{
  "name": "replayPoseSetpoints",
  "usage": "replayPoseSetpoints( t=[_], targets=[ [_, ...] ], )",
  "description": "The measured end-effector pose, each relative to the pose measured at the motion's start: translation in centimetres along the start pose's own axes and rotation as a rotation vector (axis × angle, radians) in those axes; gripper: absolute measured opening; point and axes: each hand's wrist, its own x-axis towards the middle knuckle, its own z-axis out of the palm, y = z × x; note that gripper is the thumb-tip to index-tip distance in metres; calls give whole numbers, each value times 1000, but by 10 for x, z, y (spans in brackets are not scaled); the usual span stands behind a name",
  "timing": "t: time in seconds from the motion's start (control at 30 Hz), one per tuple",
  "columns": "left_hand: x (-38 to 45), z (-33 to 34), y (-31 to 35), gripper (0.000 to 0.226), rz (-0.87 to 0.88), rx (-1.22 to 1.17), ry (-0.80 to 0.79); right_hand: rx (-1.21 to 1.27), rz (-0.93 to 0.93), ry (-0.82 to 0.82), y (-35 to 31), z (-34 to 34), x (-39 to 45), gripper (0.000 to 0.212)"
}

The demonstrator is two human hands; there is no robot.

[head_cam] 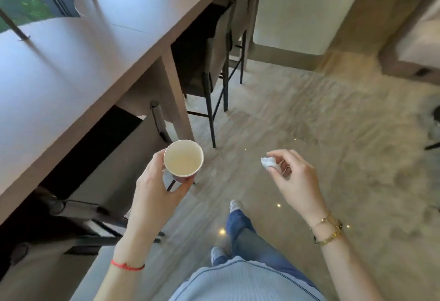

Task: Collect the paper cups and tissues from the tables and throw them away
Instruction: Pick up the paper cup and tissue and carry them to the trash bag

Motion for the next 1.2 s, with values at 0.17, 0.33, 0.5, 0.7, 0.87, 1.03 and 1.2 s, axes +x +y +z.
replayPoseSetpoints(
  t=[0.17,0.33,0.5,0.7,0.87,1.03,1.2],
  targets=[
    [10,48,47,61,153,-32,-182,-69,183,175,37,-55,-62,27],
    [10,110,106,64,306,-67,-330,-121,323,360,70,-103,-114,28],
    [-6,185,188,61,480,-117,-501,-169,501,510,107,-164,-174,28],
    [-49,282,290,60,652,-193,-658,-212,670,670,152,-248,-254,28],
    [-101,359,384,59,769,-250,-785,-296,782,812,193,-319,-322,28],
    [-139,421,448,63,857,-264,-915,-310,909,935,225,-363,-369,30],
    [-163,482,501,66,931,-245,-1027,-288,1028,1033,262,-393,-394,28]
  ],
)
